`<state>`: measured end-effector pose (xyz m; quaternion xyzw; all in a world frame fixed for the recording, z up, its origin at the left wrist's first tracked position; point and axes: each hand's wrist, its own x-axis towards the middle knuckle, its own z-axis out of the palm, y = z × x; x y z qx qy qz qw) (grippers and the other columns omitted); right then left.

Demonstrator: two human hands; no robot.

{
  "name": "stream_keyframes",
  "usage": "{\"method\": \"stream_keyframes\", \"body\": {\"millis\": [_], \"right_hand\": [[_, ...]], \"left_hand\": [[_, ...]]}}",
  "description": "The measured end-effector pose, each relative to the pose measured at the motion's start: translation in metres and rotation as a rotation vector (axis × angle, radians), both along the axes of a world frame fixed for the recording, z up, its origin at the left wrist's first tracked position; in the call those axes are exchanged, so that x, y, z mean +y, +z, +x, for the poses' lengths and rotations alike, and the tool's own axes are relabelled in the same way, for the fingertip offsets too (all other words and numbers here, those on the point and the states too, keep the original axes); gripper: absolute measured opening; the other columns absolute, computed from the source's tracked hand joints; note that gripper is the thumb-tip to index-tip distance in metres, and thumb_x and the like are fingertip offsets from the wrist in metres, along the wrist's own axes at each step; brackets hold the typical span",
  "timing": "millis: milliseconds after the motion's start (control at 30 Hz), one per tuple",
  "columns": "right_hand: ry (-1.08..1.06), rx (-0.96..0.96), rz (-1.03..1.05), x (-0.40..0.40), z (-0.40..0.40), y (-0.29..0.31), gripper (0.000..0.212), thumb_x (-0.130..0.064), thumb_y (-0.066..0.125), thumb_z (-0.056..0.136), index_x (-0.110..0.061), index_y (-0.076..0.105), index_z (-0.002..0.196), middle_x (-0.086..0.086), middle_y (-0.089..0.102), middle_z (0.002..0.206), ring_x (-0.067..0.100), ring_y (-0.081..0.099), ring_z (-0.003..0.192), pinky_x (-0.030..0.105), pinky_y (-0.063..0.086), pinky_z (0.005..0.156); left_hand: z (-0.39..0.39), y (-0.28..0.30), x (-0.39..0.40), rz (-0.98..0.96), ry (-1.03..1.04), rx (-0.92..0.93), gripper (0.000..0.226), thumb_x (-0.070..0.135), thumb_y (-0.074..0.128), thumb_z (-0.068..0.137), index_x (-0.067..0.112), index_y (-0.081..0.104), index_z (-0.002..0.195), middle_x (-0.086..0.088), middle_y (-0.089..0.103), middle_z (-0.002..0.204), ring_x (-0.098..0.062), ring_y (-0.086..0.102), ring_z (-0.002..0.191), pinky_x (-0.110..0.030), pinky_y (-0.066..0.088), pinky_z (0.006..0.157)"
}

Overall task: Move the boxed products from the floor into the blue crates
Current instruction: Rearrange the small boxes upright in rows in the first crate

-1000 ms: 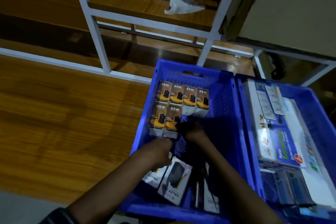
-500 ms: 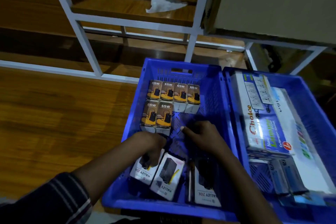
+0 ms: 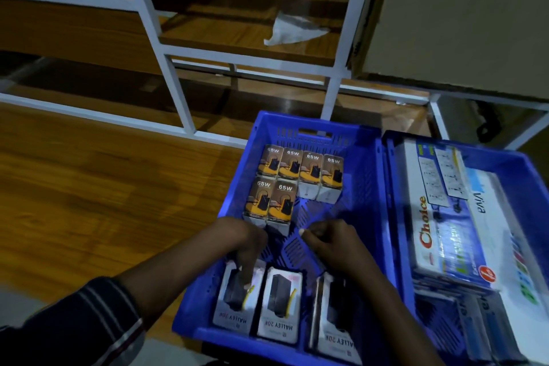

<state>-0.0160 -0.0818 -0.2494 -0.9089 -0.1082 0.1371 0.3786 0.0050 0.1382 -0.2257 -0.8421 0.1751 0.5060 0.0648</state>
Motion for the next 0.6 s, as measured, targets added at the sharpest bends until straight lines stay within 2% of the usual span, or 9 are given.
{"method": "stream_keyframes", "body": {"millis": [100,167,200,300,367,433,467,533,600], "right_hand": [[0.033,-0.031,0.032,0.004,-0.002,0.001,0.057,-0.045,0.062,0.096,-0.004,0.037,0.065,0.003,0.027,0.052,0.008,0.031,0.047,0.029,0.030,0.052],[0.050,-0.046,0.064,0.007,-0.005,0.003,0.056,-0.042,0.064,0.097,-0.009,0.035,0.062,0.000,0.027,0.050,0.007,0.030,0.046,0.027,0.028,0.050],[0.061,-0.054,0.081,0.008,-0.006,0.004,0.056,-0.041,0.064,0.097,-0.012,0.034,0.061,-0.001,0.027,0.050,0.006,0.030,0.046,0.026,0.027,0.050],[0.097,-0.019,0.180,0.014,-0.009,0.007,0.054,-0.039,0.066,0.098,-0.010,0.041,0.061,-0.002,0.029,0.051,0.003,0.033,0.048,0.026,0.032,0.052],[0.142,0.012,0.265,0.017,-0.011,0.010,0.052,-0.040,0.067,0.098,-0.005,0.048,0.064,0.001,0.032,0.055,0.004,0.036,0.054,0.026,0.035,0.054],[0.202,0.086,0.347,0.020,-0.014,0.014,0.055,-0.042,0.069,0.097,-0.001,0.048,0.067,0.013,0.033,0.060,0.008,0.037,0.057,0.025,0.035,0.057],[0.224,0.142,0.381,0.020,-0.015,0.017,0.054,-0.043,0.070,0.096,-0.002,0.051,0.067,0.013,0.036,0.059,0.009,0.039,0.057,0.024,0.036,0.058],[0.228,0.295,0.406,0.020,-0.017,0.021,0.040,-0.045,0.075,0.092,-0.011,0.069,0.071,0.001,0.058,0.059,0.008,0.053,0.059,0.024,0.043,0.061],[0.211,0.390,0.352,0.018,-0.017,0.024,0.037,-0.050,0.080,0.085,-0.013,0.079,0.086,0.002,0.072,0.071,0.009,0.063,0.066,0.028,0.047,0.064]], "left_hand": [[-0.002,0.012,0.001,-0.027,-0.029,-0.030,0.064,0.051,0.084,0.077,0.001,0.070,0.115,-0.006,0.068,0.106,-0.026,0.066,0.094,-0.037,0.054,0.075],[0.000,0.023,0.004,-0.054,-0.015,-0.052,0.068,0.053,0.084,0.077,0.004,0.069,0.123,-0.007,0.068,0.119,-0.026,0.066,0.103,-0.037,0.056,0.081],[0.001,0.031,0.006,-0.069,0.000,-0.062,0.067,0.053,0.084,0.077,0.005,0.070,0.122,-0.006,0.069,0.119,-0.025,0.067,0.102,-0.035,0.057,0.079],[0.012,0.052,0.010,-0.123,0.053,-0.104,0.056,0.048,0.084,0.079,0.004,0.073,0.111,-0.005,0.072,0.101,-0.023,0.064,0.086,-0.028,0.046,0.058],[0.019,0.063,0.015,-0.203,0.103,-0.103,0.053,0.047,0.085,0.079,0.007,0.074,0.112,-0.006,0.074,0.107,-0.025,0.067,0.094,-0.032,0.052,0.067],[0.024,0.072,0.019,-0.291,0.192,-0.089,0.053,0.044,0.087,0.077,0.011,0.074,0.116,-0.004,0.074,0.113,-0.025,0.069,0.103,-0.040,0.057,0.083],[0.026,0.076,0.022,-0.327,0.217,-0.096,0.053,0.043,0.087,0.076,0.014,0.073,0.117,-0.002,0.074,0.114,-0.024,0.069,0.103,-0.041,0.058,0.085],[0.032,0.080,0.026,-0.413,0.244,-0.118,0.049,0.043,0.087,0.077,0.019,0.074,0.117,0.008,0.074,0.109,-0.013,0.069,0.098,-0.031,0.057,0.078],[0.035,0.082,0.029,-0.551,0.291,-0.120,0.042,0.038,0.086,0.080,0.022,0.075,0.117,0.017,0.074,0.106,-0.003,0.068,0.095,-0.023,0.054,0.078]]}}
